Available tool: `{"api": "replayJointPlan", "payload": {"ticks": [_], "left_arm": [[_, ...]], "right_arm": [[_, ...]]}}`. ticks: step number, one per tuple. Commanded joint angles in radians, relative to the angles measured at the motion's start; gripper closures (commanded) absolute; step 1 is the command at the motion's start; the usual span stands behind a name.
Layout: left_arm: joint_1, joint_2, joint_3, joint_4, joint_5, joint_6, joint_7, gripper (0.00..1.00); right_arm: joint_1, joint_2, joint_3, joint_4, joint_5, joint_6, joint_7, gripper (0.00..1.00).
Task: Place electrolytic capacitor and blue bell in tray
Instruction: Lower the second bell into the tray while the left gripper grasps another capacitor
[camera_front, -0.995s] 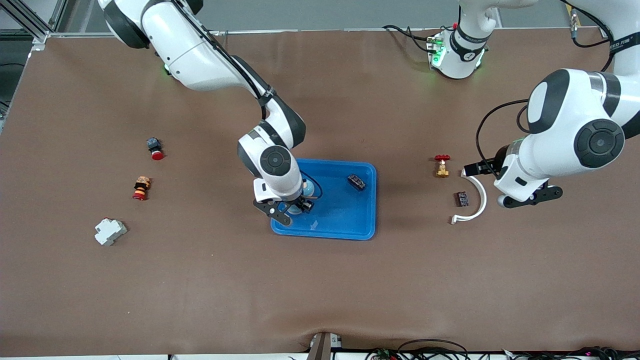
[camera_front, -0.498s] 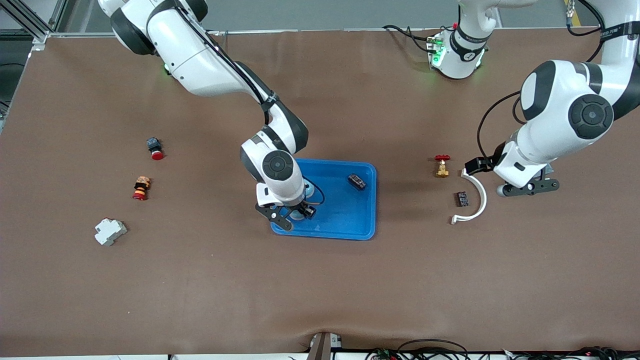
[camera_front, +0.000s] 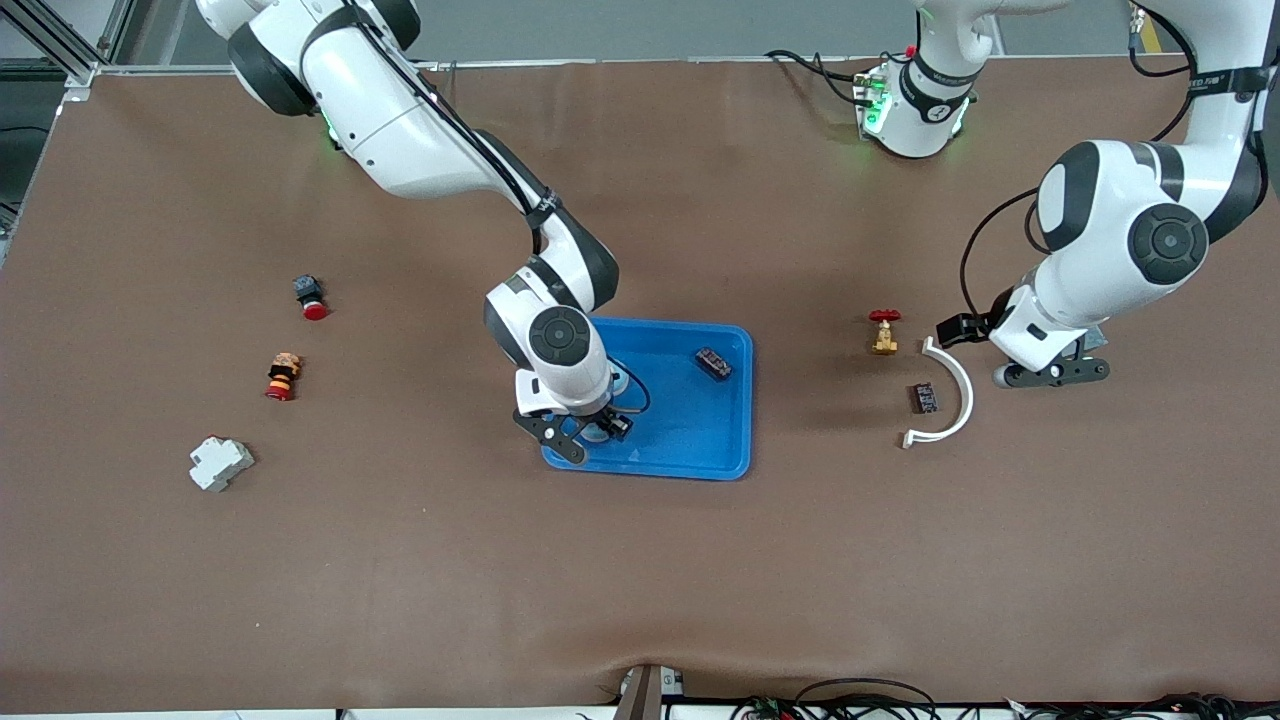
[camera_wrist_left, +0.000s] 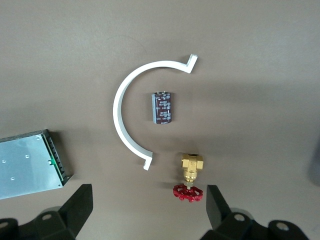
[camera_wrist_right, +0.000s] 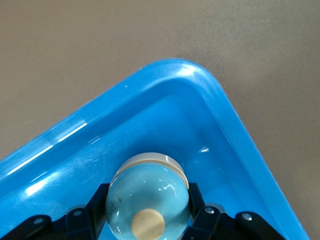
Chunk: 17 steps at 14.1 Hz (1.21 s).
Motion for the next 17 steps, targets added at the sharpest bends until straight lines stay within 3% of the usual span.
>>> {"api": "replayJointPlan", "payload": {"ticks": [1, 10, 11, 12, 17], "left_arm": [[0.006, 0.035, -0.005, -0.023, 0.031, 0.057, -0.002, 0.00], [0.010, 0.211, -0.005, -0.003, 0.031, 0.189, -0.122, 0.00], [0.009, 0.228, -0.005, 0.002, 0.031, 0.200, -0.123, 0.00], [0.007, 0.244, -0.005, 0.011, 0.030, 0.208, -0.129, 0.00], [-0.005, 0.305, -0.005, 0.059, 0.033, 0.212, -0.178, 0.00]], "right_arm": [[0.020, 0.025, -0.017, 0.034, -0.022, 0.006, 0.031, 1.00], [0.025, 0.042, -0.018, 0.033, -0.024, 0.032, 0.054, 1.00], [0.025, 0.041, -0.017, 0.033, -0.024, 0.032, 0.054, 0.79], [0.026, 0.041, -0.018, 0.033, -0.022, 0.032, 0.058, 0.03], [0.023, 0.038, -0.018, 0.033, -0.038, 0.030, 0.061, 0.00]]}}
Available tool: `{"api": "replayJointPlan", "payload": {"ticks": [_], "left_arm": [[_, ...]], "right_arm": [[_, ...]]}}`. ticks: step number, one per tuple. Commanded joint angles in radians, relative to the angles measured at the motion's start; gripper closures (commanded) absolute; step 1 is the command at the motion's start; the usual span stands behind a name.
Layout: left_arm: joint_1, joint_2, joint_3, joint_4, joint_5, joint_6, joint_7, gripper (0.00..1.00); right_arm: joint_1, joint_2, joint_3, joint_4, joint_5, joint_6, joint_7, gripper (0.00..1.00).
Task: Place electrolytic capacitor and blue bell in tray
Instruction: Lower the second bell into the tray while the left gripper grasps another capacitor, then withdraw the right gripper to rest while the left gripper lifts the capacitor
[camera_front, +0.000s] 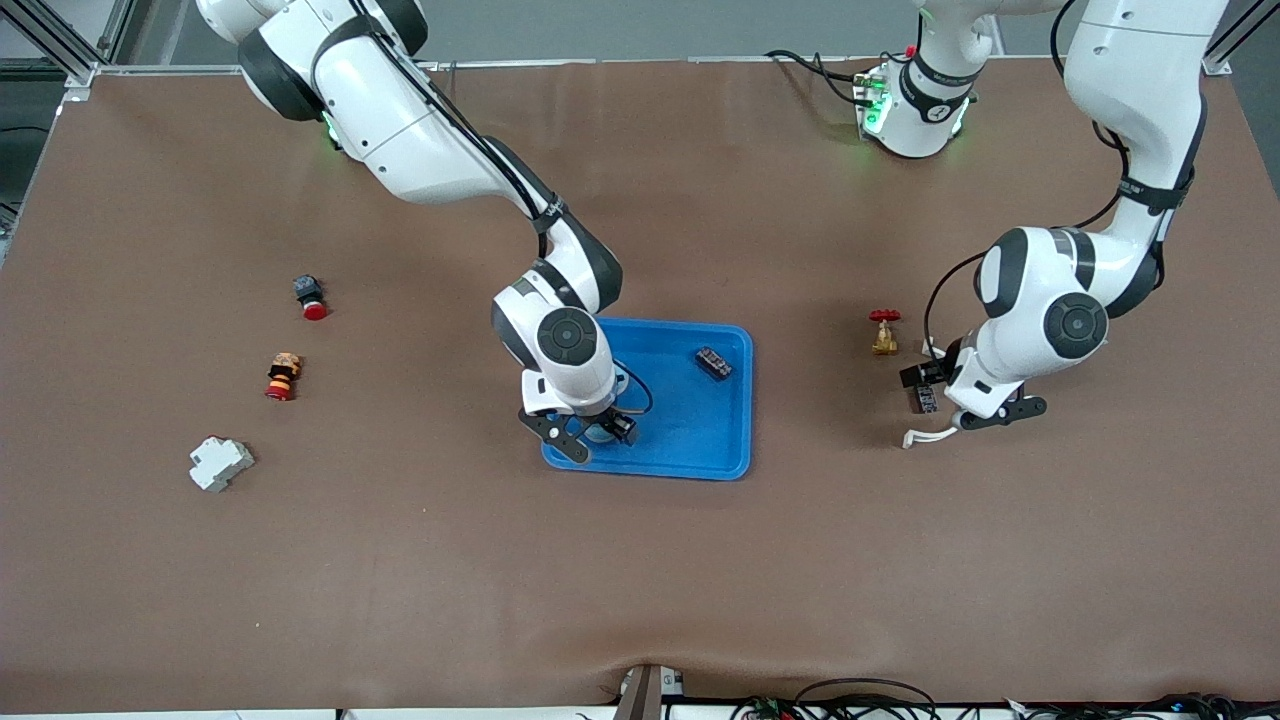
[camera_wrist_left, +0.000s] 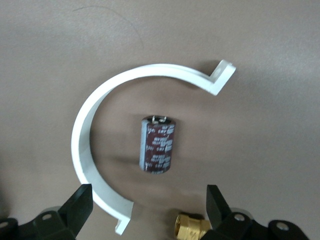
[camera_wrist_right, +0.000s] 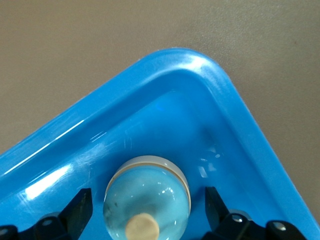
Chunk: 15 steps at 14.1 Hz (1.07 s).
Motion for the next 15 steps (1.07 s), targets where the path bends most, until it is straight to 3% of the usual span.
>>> {"api": "replayJointPlan", "payload": {"ticks": [1, 4, 6, 9, 15], "left_arm": [[-0.004, 0.029, -0.001, 0.034, 0.024, 0.004, -0.026, 0.00], [-0.011, 0.066, -0.002, 0.064, 0.024, 0.004, -0.032, 0.00], [-0.021, 0.080, -0.001, 0.071, 0.024, 0.004, -0.032, 0.00], [-0.024, 0.098, -0.002, 0.081, 0.024, 0.005, -0.032, 0.00], [-0.029, 0.129, -0.001, 0.095, 0.026, 0.007, -0.032, 0.00]], "right_arm": [[0.006, 0.015, -0.010, 0.031, -0.028, -0.005, 0.021, 0.00], [-0.002, -0.014, -0.009, 0.032, -0.028, -0.028, 0.013, 0.00], [-0.007, -0.032, -0.003, 0.049, -0.024, -0.125, 0.008, 0.00], [-0.020, -0.032, 0.005, 0.173, -0.016, -0.281, -0.036, 0.00], [-0.134, -0.121, 0.005, 0.181, -0.004, -0.420, -0.384, 0.00]]}}
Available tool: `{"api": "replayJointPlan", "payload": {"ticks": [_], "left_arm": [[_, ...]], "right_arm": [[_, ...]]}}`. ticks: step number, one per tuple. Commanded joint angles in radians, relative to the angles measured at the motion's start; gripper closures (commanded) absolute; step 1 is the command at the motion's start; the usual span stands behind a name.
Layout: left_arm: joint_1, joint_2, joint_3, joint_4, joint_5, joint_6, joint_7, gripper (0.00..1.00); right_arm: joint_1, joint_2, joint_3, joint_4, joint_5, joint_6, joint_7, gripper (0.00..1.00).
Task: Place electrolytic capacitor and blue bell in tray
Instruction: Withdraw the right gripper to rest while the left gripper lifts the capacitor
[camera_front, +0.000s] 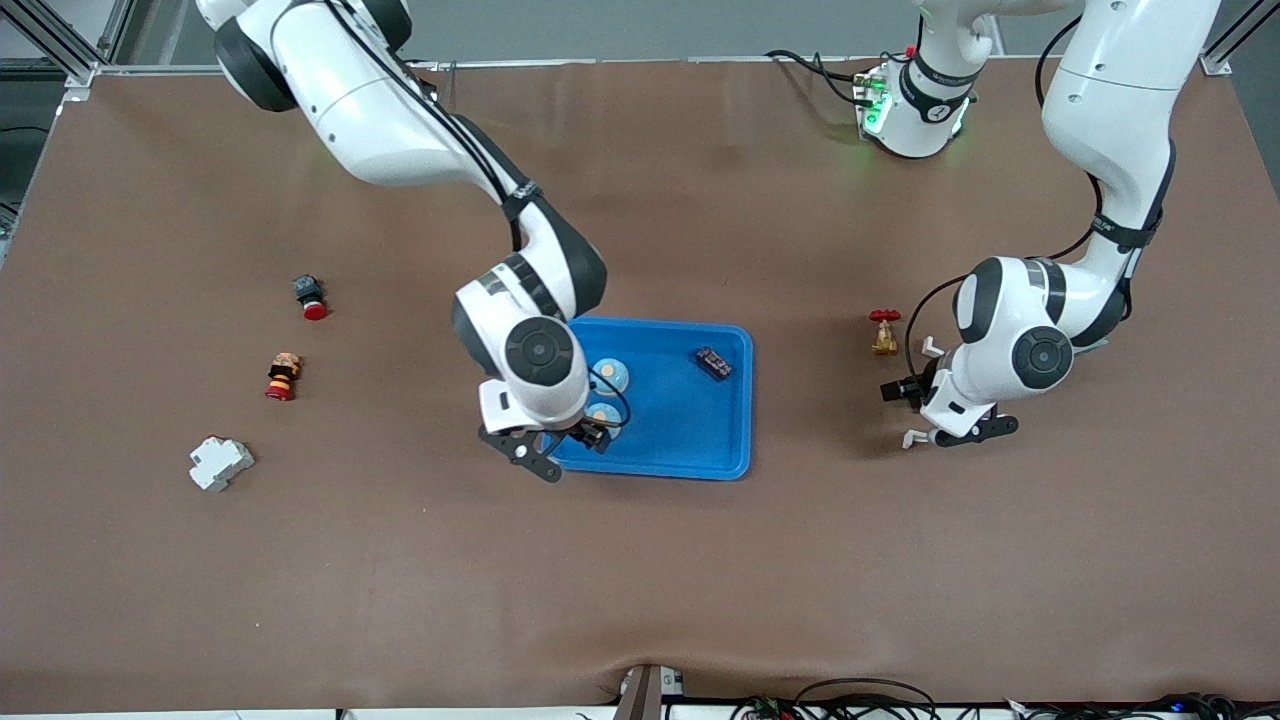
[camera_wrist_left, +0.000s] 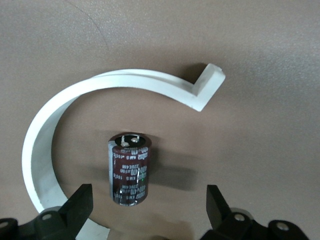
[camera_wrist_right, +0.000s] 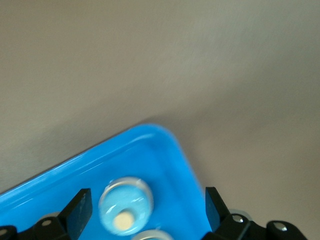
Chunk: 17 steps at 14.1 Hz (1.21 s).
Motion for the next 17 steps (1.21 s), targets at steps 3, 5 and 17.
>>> {"api": "replayJointPlan", "payload": {"ticks": [3, 5, 17], "left_arm": [[-0.007, 0.029, 0.002, 0.034, 0.026, 0.010, -0.021, 0.00], [-0.007, 0.030, 0.002, 0.040, 0.026, 0.010, -0.020, 0.00], [-0.004, 0.038, 0.002, 0.046, 0.040, 0.010, -0.021, 0.45]], "right_arm": [[-0.140, -0.106, 0.012, -0.020, 0.000, -0.057, -0.343, 0.00], [-0.195, -0.124, 0.012, -0.020, 0.000, -0.081, -0.423, 0.00], [-0.538, -0.302, 0.014, -0.112, 0.034, -0.120, -1.056, 0.00]]}}
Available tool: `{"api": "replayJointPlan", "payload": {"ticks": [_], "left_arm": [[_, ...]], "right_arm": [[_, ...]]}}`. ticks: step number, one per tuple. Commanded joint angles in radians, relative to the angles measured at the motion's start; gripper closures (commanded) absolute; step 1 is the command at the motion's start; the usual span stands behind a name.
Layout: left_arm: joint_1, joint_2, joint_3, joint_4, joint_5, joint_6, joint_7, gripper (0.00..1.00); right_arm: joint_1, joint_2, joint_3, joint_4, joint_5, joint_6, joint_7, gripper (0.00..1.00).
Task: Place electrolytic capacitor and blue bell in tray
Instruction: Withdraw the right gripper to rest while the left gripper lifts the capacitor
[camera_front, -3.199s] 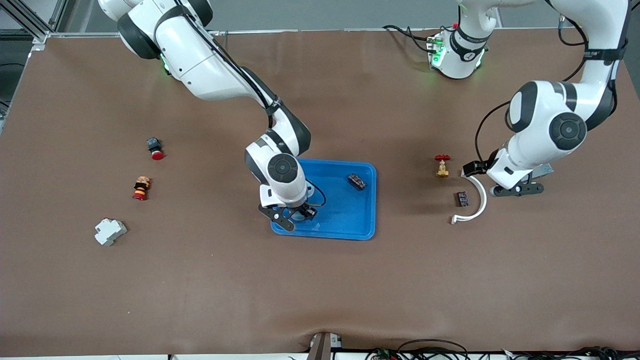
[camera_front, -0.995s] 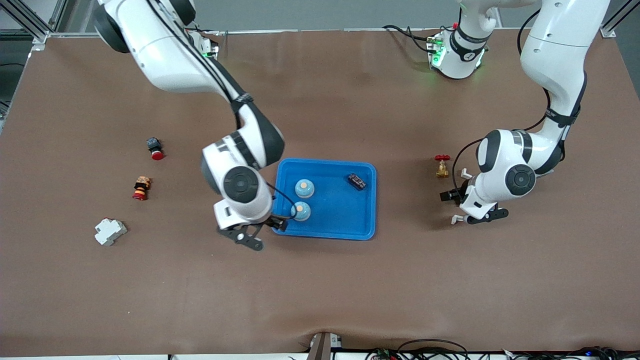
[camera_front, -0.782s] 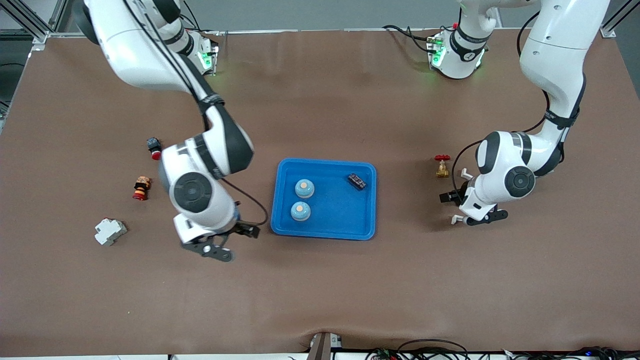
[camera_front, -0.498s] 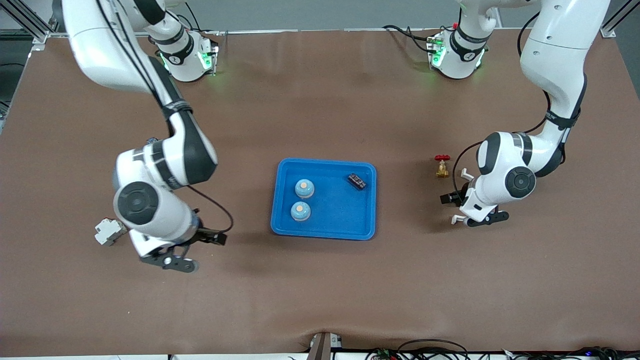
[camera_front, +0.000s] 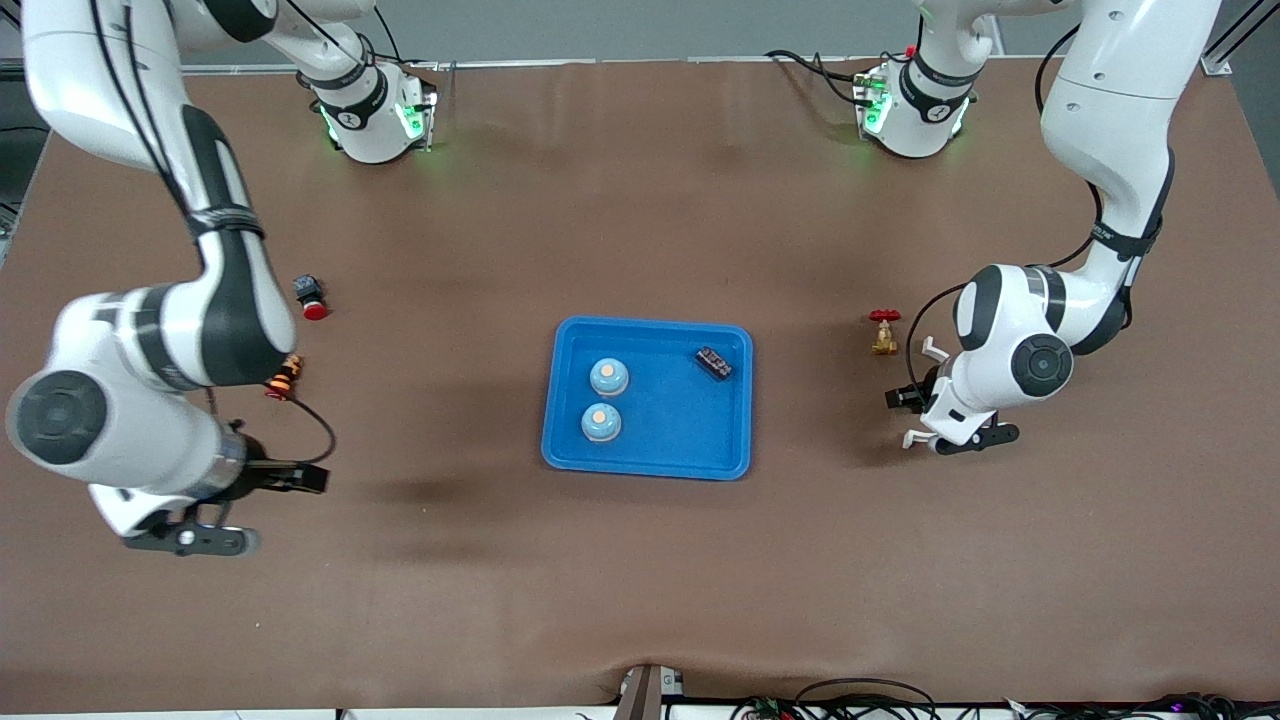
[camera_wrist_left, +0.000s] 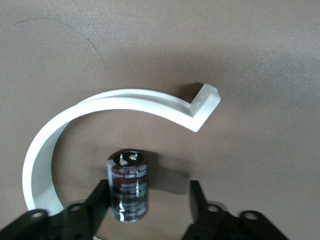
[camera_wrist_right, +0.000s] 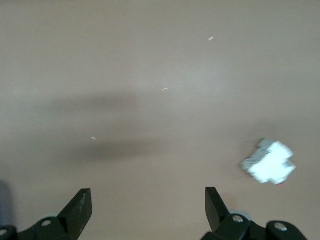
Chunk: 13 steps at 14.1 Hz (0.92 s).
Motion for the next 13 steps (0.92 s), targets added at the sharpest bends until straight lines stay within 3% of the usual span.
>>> {"api": "replayJointPlan", "payload": {"ticks": [1, 5, 7, 9, 13], "left_arm": [[-0.003, 0.012, 0.000, 0.010, 0.026, 0.008, -0.020, 0.55], [-0.005, 0.010, 0.000, 0.012, 0.026, 0.008, -0.060, 0.89], [-0.003, 0.006, 0.000, 0.010, 0.026, 0.008, -0.066, 1.00], [-0.006, -0.008, 0.000, 0.013, 0.026, -0.004, -0.118, 1.00], [-0.031, -0.066, -0.008, 0.061, 0.026, -0.122, -0.218, 1.00]], "right_arm": [[-0.094, -0.091, 0.019, -0.070, 0.055, -0.002, -0.156, 0.00], [-0.125, -0.192, 0.006, -0.151, 0.075, -0.019, -0.227, 0.00], [-0.079, -0.279, -0.045, -0.241, 0.077, -0.011, -0.201, 0.00], [-0.016, -0.353, -0.107, -0.310, 0.091, -0.014, -0.164, 0.00], [-0.018, -0.454, -0.100, -0.372, 0.098, -0.063, -0.107, 0.00]]}}
